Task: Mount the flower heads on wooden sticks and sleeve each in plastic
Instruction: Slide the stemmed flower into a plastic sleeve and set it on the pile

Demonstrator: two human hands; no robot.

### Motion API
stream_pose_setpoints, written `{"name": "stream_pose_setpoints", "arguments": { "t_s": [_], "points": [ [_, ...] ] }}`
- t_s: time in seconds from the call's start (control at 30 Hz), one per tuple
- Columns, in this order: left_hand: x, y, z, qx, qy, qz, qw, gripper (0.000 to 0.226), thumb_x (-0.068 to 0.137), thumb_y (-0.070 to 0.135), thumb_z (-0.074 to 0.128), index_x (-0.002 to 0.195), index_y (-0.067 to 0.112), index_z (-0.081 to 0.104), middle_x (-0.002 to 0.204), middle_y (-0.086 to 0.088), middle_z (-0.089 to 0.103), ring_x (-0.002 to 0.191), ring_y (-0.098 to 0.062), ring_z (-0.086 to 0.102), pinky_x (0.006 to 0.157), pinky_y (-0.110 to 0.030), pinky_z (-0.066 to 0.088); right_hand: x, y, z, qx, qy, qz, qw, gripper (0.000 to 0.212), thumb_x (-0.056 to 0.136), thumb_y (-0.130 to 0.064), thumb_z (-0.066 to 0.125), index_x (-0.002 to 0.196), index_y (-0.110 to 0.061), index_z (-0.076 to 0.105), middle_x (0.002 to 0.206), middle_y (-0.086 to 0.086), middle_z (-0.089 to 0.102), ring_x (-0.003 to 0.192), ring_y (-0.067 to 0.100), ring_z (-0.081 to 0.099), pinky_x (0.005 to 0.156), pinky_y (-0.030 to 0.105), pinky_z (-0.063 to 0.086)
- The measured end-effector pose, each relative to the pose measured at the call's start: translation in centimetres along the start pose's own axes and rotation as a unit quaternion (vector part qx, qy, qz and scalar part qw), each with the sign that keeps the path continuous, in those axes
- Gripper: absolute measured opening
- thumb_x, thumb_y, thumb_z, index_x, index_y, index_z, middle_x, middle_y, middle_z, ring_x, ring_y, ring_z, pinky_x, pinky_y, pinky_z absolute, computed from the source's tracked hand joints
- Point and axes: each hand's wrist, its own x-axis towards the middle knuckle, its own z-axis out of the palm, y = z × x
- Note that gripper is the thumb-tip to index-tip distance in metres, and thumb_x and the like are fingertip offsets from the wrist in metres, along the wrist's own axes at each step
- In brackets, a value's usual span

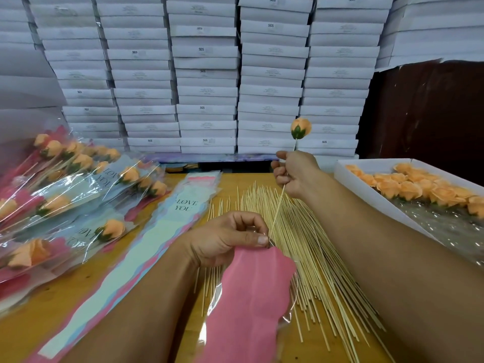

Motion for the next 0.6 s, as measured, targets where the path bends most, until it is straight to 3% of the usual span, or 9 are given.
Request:
{"name": "stream_pose_setpoints", "arguments": {
  "t_s": [0.1,0.17,0.23,0.37,0.6],
  "points": [
    [0.1,0.0,0.0,-0.014,0.022,0.013,1.0,0.013,0.085,0.001,0.068,0.08,0.013,0.071,0.078,-0.004,0.069,0.068,-0.013,0.065,0.064,-0.025,0.054,-1.4,0.8,0.0,0.016,-0.033,0.011,0.999,0.03,0.1,0.001,0.024,0.106,-0.01,0.052,0.069,0.013,0.057,0.039,0.01,0.041,0.032,0.017,0.024],
    [0.1,-0.1,0.1,-0.029,0.05,0.03,0.998,0.017,0.085,0.001,0.065,0.077,0.014,0.072,0.076,-0.002,0.069,0.067,-0.012,0.065,0.062,-0.023,0.054,-2.9,1.2,-0.3,-0.004,-0.067,0.018,0.998,0.024,0.103,-0.003,0.034,0.109,-0.009,0.056,0.073,0.015,0.064,0.048,0.015,0.051,0.037,0.019,0.036],
    [0.1,0.1,0.1,-0.044,0.078,0.048,0.995,0.016,0.084,0.002,0.065,0.075,0.015,0.07,0.075,-0.003,0.067,0.064,-0.011,0.064,0.06,-0.023,0.053,-4.4,1.6,-0.9,-0.095,-0.097,0.002,0.991,0.019,0.103,-0.015,0.047,0.112,-0.012,0.064,0.078,0.012,0.073,0.061,0.018,0.06,0.047,0.023,0.045],
    [0.1,0.3,0.1,-0.075,0.11,0.071,0.989,0.012,0.082,0.002,0.066,0.075,0.011,0.067,0.075,-0.005,0.066,0.064,-0.013,0.064,0.059,-0.023,0.054,-6.0,2.3,-2.6,-0.294,-0.138,-0.054,0.944,0.021,0.098,-0.034,0.061,0.111,-0.025,0.075,0.099,0.0,0.077,0.091,0.017,0.057,0.073,0.033,0.044],
    [0.2,0.5,0.5,-0.093,0.134,0.107,0.981,0.017,0.075,-0.004,0.077,0.074,0.008,0.064,0.084,-0.008,0.066,0.072,-0.016,0.066,0.065,-0.026,0.055,-6.9,3.9,-4.7,-0.26,-0.263,-0.033,0.929,0.021,0.098,-0.026,0.063,0.108,-0.019,0.08,0.112,0.013,0.075,0.108,0.031,0.068,0.099,0.051,0.051]
  ]
}}
